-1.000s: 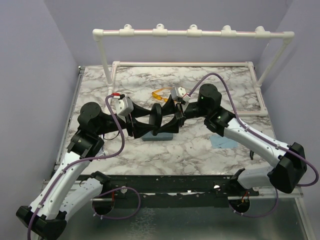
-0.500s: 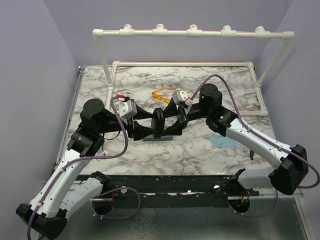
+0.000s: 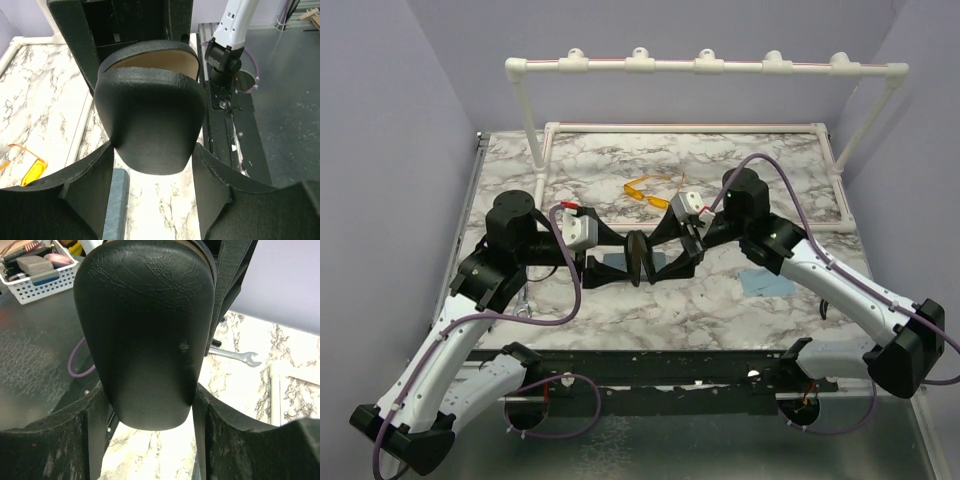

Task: Organize the sunglasses
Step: Open the sunglasses case at the center of the board.

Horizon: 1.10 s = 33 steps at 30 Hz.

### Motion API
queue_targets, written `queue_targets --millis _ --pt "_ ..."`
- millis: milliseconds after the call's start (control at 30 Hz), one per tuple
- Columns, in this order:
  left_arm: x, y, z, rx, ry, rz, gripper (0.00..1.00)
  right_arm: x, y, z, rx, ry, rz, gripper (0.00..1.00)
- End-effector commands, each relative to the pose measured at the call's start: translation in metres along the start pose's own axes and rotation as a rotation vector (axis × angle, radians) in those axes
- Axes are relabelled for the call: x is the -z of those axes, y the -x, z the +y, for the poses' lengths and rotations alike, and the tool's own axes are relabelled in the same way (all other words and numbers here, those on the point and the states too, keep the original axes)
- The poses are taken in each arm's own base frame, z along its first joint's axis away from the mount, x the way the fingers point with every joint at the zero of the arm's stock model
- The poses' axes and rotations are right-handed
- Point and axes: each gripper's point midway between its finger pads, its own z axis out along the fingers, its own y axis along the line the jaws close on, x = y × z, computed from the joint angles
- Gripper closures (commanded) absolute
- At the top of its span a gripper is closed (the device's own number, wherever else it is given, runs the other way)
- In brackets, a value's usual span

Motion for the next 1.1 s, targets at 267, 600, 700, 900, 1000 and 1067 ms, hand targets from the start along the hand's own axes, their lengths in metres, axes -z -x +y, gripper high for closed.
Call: queue_targets --millis 267,600,700,900,1000,1067 --pt "0.008 -0.002 0.029 -0.107 0.109 0.057 1.0 0.007 0.013 0.057 -0.085 0.158 -0.077 0.94" --pt "0.016 -0.016 0.041 -0.153 0.175 0.125 1.0 0.007 0.012 0.054 -0.118 0.099 -0.071 0.95" --pt "0.017 -0.015 0.04 -0.15 0.179 0.123 1.0 0.006 0.013 0.036 -0.161 -0.016 -0.093 0.96" --pt "0.028 -0.02 0.043 -0.174 0.242 0.174 0.87 0.007 0.004 0.006 -0.247 -0.178 -0.112 0.96" --pt "0.039 -0.036 0.05 -0.195 0.294 0.265 0.71 0.012 0.002 0.0 -0.256 -0.214 -0.112 0.96" --pt "0.043 -0.049 0.046 -0.197 0.271 0.318 0.61 0.015 0.002 -0.006 -0.26 -0.248 -0.115 0.97"
